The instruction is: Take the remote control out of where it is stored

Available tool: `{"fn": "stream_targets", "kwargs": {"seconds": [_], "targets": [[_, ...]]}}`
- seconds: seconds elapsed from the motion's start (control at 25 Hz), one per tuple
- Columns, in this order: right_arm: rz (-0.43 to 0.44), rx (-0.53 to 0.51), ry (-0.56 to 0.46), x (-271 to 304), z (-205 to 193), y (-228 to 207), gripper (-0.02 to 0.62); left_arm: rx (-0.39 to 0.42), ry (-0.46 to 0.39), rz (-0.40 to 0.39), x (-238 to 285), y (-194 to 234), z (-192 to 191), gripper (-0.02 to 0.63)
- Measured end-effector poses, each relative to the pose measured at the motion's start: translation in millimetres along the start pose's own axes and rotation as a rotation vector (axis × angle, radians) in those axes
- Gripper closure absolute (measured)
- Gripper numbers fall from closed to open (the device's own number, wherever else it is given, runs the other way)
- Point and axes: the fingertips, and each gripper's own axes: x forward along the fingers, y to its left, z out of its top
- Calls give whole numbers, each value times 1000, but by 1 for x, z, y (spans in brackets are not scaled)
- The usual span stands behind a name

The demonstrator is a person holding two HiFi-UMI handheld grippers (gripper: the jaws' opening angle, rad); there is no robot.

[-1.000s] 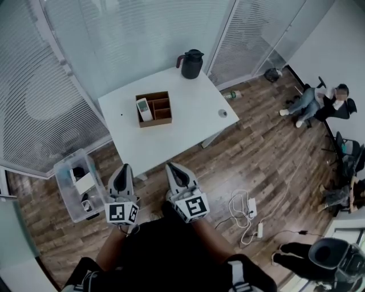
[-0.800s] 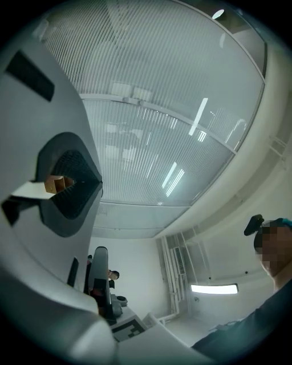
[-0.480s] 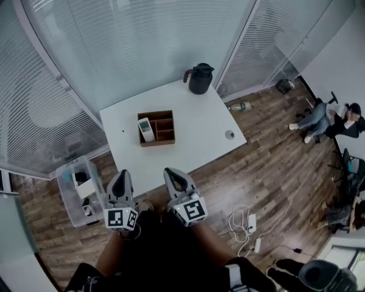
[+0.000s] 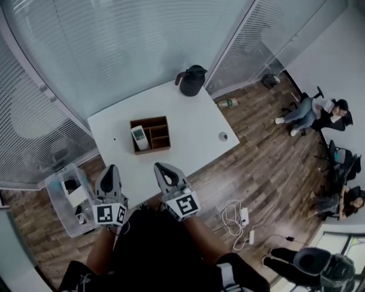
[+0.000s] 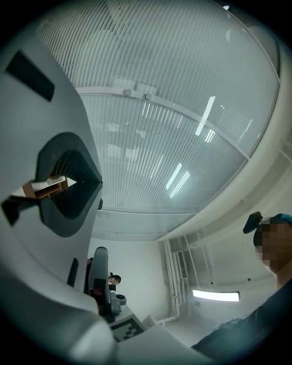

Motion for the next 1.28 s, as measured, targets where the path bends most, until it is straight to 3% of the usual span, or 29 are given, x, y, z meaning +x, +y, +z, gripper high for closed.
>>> {"fn": "stream_targets", "kwargs": {"seconds": [0.28,0.76,0.88,1.28], "targets": [[13,2,65,28,-26,-18,600,-19,26,0,30,17,-7,603],[169,-4,233,112,-96,-78,598,-29,99,31,94,34,-51,603],[234,-5,305,132,-111,-85,515,-34,106,37,108,38,-57,603],[412,-91,548,189,-184,-90,461,-102,130,49,128,60,-86,603]]}}
